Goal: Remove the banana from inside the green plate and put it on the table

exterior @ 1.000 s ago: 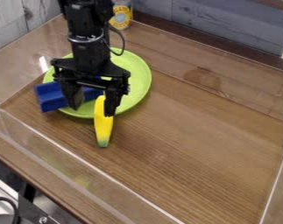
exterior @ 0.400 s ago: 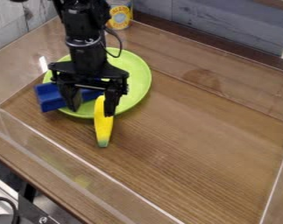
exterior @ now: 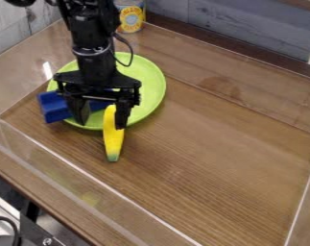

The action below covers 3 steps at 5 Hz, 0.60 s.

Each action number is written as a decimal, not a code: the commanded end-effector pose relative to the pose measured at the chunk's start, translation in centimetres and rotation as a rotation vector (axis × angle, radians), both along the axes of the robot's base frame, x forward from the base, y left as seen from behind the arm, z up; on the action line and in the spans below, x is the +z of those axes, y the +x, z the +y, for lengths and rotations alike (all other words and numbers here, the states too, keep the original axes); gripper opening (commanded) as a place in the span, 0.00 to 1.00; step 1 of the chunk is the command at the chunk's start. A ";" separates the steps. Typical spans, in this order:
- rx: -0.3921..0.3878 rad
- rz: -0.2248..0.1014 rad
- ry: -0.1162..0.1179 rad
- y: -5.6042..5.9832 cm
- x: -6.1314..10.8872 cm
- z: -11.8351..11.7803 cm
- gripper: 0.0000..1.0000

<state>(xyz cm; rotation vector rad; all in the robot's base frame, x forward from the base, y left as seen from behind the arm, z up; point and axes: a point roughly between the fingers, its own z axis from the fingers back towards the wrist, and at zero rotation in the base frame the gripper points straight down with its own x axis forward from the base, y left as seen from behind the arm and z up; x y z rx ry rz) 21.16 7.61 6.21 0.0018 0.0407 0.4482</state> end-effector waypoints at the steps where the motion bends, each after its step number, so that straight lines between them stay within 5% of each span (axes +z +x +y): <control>1: 0.033 -0.025 0.009 0.2 0.1 0.5 1.00; 3: 0.054 -0.036 0.000 0.5 0.7 0.4 1.00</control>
